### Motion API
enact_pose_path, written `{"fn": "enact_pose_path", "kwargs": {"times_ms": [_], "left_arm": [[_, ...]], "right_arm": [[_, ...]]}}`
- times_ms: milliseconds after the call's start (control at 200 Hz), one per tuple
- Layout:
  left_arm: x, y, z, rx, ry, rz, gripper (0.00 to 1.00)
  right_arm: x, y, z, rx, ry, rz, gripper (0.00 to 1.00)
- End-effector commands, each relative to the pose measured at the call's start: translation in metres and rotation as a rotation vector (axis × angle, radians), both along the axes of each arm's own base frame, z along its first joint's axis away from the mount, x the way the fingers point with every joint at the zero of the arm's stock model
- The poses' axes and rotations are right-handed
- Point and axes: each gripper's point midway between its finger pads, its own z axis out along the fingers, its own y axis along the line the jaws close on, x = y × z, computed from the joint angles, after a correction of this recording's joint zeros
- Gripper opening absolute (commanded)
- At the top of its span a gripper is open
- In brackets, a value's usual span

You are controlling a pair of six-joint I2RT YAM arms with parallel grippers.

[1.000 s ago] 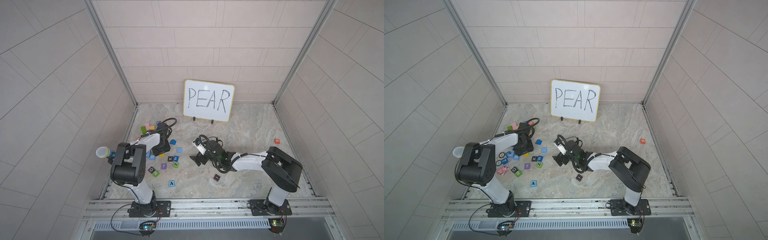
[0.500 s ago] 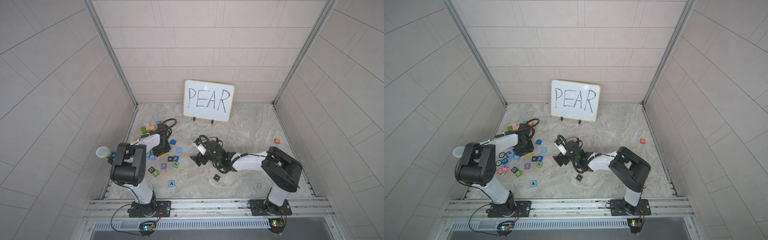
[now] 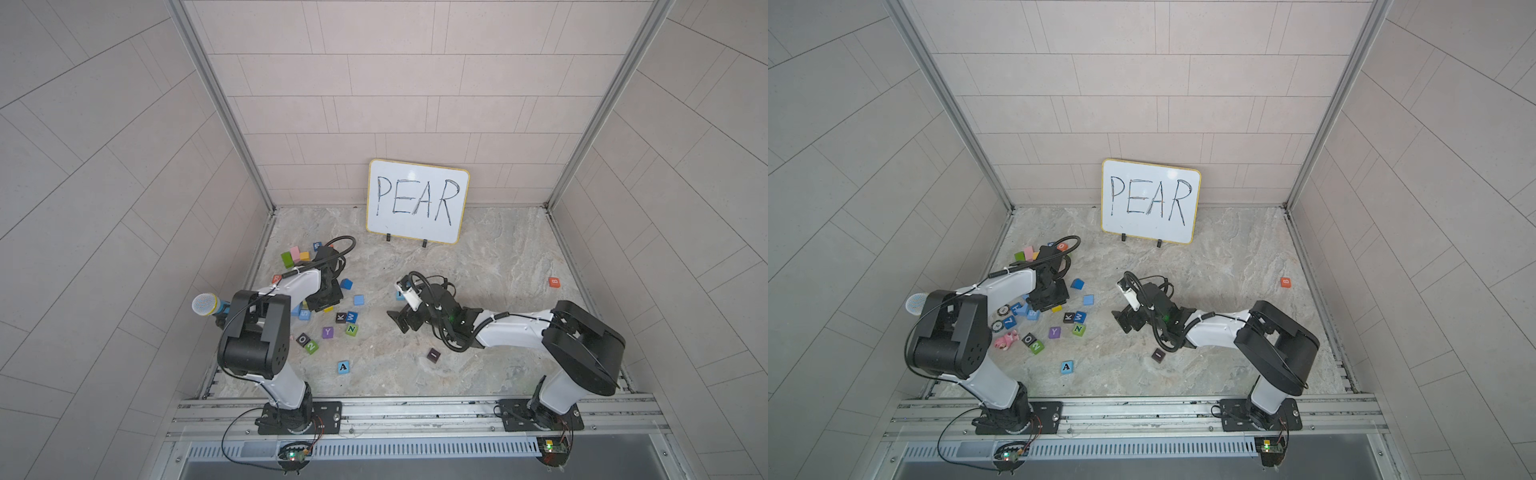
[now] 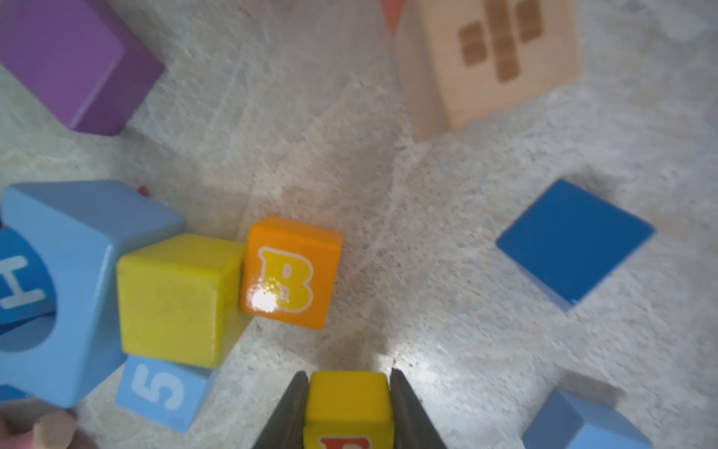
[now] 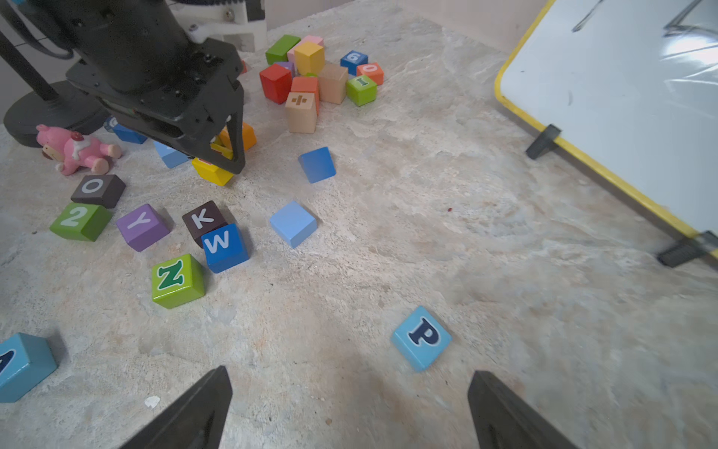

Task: Spell the uppercase word “pear” with letter blocks
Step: Pick up the letter block from the center of the board, then place the letter block at the center of the board.

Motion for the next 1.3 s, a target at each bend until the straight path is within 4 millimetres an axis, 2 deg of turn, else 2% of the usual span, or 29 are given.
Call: {"fn": "enact_pose_path", "kwargs": {"times_ms": [0, 50, 70, 285, 505, 715, 971, 1121, 1296], "left_arm": [[0.002, -0.011, 0.024, 0.016, -0.04, -0.034, 0.28], [0.002, -0.021, 0.029, 0.008, -0.053, -0.055, 0.28], [0.003, -0.026, 0.031, 0.004, -0.059, -0.066, 0.28], [0.005, -0.082, 0.046, -0.028, -0.108, -0.181, 0.28], [0.009, -0.138, 0.053, -0.053, -0.13, -0.274, 0.28], [0.012, -0.186, 0.052, -0.074, -0.132, -0.352, 0.28], [0.021, -0.238, 0.046, -0.098, -0.132, -0.426, 0.28], [0.024, -0.261, 0.038, -0.096, -0.123, -0.461, 0.28], [0.027, -0.274, 0.024, -0.094, -0.101, -0.475, 0.28]], "right_arm": [[0.003, -0.029, 0.015, -0.026, -0.073, -0.099, 1.0], [0.004, -0.039, 0.021, -0.037, -0.115, -0.12, 1.0], [0.0, -0.046, 0.013, -0.058, -0.118, -0.123, 1.0], [-0.01, -0.077, 0.0, -0.134, -0.23, -0.14, 1.0], [-0.016, -0.091, -0.005, -0.112, -0.381, -0.138, 0.98], [-0.014, -0.096, -0.012, -0.199, -0.439, -0.124, 1.0], [-0.01, -0.095, -0.017, -0.192, -0.414, -0.118, 1.0], [-0.009, -0.099, -0.019, -0.185, -0.395, -0.134, 1.0], [-0.008, -0.104, -0.021, -0.172, -0.382, -0.152, 1.0]]}}
